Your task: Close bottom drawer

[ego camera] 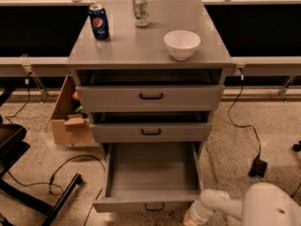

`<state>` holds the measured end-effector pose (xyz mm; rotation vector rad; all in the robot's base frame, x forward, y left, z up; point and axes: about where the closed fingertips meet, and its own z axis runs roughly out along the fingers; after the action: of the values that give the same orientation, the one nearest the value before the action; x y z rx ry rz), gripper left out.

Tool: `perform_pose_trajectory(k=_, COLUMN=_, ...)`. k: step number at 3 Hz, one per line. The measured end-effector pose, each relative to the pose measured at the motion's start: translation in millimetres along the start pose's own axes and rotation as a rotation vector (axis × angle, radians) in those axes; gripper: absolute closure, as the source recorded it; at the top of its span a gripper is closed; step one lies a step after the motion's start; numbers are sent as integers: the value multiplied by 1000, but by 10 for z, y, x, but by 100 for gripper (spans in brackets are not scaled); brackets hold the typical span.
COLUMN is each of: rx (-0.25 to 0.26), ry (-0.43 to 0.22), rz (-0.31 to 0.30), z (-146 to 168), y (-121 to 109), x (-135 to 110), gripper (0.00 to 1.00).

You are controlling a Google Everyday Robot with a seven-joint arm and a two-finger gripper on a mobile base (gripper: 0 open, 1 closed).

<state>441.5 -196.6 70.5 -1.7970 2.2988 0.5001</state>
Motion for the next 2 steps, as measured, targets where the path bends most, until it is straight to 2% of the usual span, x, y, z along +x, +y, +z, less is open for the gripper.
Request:
perform_pose_trajectory(k=1, rx=-10, ry=-29, rz=-39, z=121, y=-60, x=-227, gripper=100)
perform_pose_trajectory(k=2, rx=-10, ry=-29, rz=-39, z=122, y=-48, x=-226, gripper=100)
